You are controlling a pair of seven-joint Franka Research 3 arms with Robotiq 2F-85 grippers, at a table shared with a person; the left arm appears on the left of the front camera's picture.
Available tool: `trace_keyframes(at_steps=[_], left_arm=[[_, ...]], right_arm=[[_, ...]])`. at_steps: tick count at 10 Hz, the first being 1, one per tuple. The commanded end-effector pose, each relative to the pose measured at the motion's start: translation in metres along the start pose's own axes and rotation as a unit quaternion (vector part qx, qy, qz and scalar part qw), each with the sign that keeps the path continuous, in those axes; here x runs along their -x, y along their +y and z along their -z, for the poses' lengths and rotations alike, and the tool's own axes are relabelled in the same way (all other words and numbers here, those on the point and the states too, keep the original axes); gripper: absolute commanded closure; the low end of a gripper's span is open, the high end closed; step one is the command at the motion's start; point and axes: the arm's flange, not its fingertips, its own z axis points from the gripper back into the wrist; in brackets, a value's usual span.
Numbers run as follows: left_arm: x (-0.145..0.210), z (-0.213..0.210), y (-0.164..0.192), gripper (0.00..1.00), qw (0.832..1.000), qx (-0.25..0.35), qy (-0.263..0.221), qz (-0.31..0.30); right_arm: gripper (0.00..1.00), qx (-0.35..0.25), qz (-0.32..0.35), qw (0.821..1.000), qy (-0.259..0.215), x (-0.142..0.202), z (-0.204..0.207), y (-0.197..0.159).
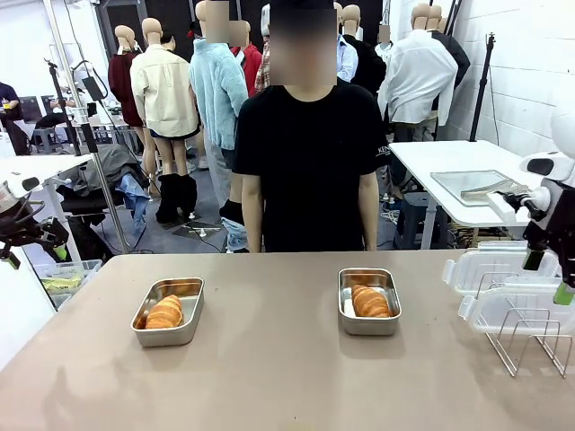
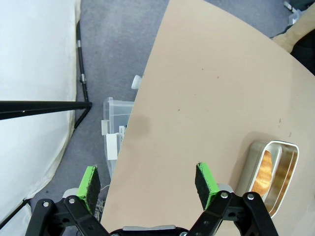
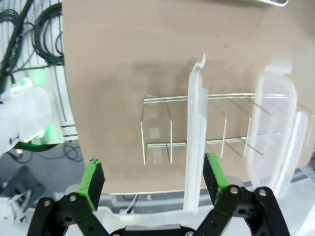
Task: Place the bread in airtight containers.
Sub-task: Pick up one Airtight Container lid and hand it to the human.
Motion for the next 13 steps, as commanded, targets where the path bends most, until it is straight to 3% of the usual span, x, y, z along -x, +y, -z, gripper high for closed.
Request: trace_keyframes(at_steps=[1, 4, 8, 13], left_arm=[[0.000, -0.001, 0.002, 0.00, 1.000, -0.001, -0.001, -0.001], [0.000, -0.001, 0.002, 0.00, 1.000, -0.001, -0.001, -0.001], [0.000, -0.001, 0.002, 0.00, 1.000, -0.001, -0.001, -0.001], [0.000, -0.001, 0.002, 0.00, 1.000, -0.001, -0.001, -0.001]], right_arm=[[0.00, 0.009, -0.018, 1.000, 0.000, 0.003, 0.011, -0.004], [0.00, 0.044, -0.002, 0.999, 0.004, 0.001, 0.018, -0.016], [0.00, 0.006, 0.002, 1.000, 0.015, 0.003, 0.031, -0.041], [0.00, 0.011, 0.003, 1.000, 0.023, 0.002, 0.047, -0.053]])
